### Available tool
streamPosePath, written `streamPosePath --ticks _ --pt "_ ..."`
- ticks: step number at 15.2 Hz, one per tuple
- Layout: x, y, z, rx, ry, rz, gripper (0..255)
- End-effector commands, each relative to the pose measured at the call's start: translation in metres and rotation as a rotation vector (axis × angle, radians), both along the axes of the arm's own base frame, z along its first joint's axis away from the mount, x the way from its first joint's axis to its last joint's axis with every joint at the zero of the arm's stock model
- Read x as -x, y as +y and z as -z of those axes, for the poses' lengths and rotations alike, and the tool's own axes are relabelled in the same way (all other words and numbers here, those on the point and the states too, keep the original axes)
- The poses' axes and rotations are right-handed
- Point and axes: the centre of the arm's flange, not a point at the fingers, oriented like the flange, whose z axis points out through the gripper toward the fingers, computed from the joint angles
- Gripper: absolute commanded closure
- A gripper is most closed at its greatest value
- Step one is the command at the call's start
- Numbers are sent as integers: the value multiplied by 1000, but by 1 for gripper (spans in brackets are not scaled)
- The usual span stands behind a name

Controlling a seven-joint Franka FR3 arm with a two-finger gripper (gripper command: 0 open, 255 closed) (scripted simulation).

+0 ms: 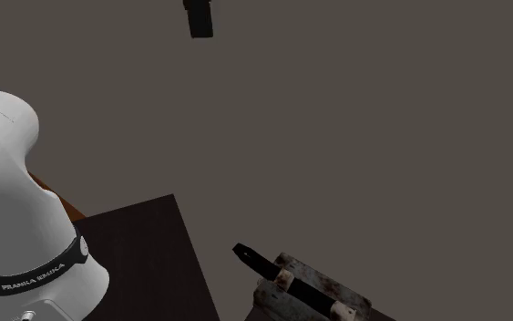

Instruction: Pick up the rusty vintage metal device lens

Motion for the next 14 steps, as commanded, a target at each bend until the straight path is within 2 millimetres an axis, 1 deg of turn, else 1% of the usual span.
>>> streamPosePath --ticks 1,8,14 --pt "0 0 0 0 0 0 0" --pt "-33 -23 87 -39 49 173 0" --pt "-55 -44 163 -72 90 321 0"
